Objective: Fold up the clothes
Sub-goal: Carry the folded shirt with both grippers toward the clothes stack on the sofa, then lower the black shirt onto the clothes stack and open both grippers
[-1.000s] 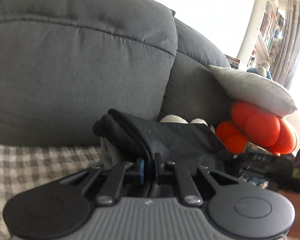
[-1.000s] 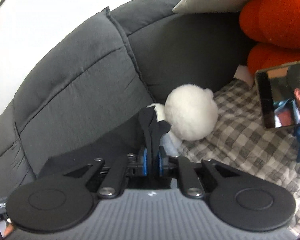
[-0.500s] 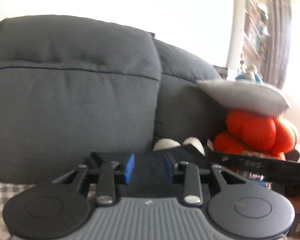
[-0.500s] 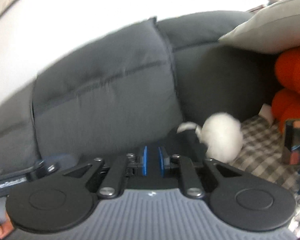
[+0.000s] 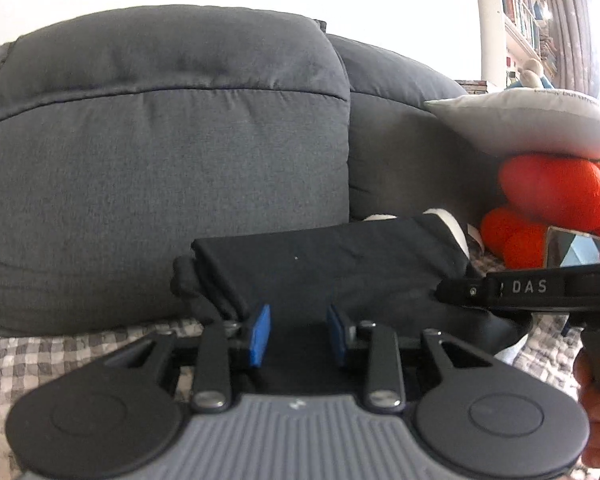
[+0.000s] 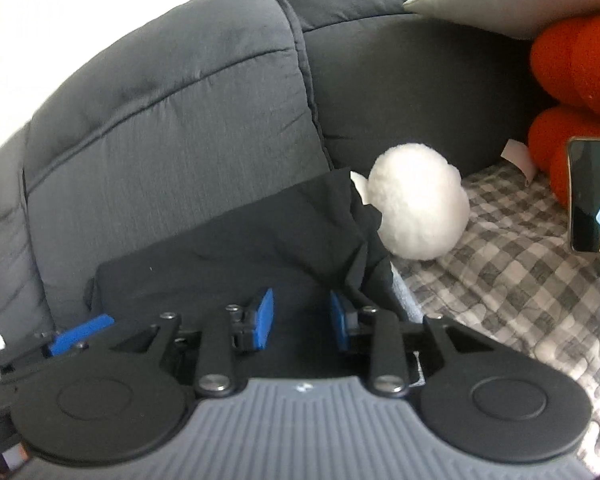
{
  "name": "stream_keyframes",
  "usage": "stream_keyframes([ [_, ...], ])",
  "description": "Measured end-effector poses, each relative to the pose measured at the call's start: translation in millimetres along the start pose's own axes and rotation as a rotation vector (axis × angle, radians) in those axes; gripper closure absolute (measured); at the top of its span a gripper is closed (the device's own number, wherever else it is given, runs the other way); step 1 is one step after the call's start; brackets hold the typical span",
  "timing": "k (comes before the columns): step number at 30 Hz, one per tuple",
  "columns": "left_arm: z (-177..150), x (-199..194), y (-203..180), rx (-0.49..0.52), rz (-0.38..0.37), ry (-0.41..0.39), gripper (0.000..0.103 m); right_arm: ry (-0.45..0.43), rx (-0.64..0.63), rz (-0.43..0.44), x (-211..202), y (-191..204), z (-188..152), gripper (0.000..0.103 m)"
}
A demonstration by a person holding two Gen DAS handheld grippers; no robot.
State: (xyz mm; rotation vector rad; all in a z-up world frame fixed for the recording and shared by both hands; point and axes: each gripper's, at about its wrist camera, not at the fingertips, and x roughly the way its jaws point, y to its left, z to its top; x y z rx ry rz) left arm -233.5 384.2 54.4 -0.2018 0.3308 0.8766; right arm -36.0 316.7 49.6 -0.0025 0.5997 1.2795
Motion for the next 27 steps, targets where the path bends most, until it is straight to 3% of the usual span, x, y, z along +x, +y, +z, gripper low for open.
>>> stream_keyframes([
  [4, 9.7, -6.9, -5.5, 0.014, 0.015, 0.024, 0.070, 0.007, 0.008, -0.014, -5.8, 3.9, 2.2, 0.070],
  [9, 32.8, -50.1, -7.4, 0.065, 0.000, -0.017, 0.050, -0.023, -0.003, 0.006, -38.3, 23.4, 17.1, 0.048],
  [12, 36.1, -71.1, -0.5, 0.022, -0.004, 0.023, 0.050, 0.015, 0.021, 0.009, -57.9, 34.3, 14.6, 0.046],
  [16, 38.0, -95.8, 2.5, -0.060, 0.006, 0.083, 0.048, 0.068, 0.000, 0.001, -84.8, 44.2, -1.5, 0.041],
  [18, 37.7, -108.5, 0.9, -0.090, 0.016, 0.107, 0.040, 0.087, -0.006, -0.012, -98.5, 47.0, -10.2, 0.036],
  [25, 21.3, -135.7, -3.8, -0.074, 0.045, 0.170, 0.021, 0.177, -0.038, -0.104, -130.6, 57.6, -43.3, 0.027],
  [27, 15.6, -138.8, -6.0, -0.057, 0.062, 0.183, 0.016, 0.171, -0.032, -0.104, -136.3, 60.0, -52.2, 0.012],
])
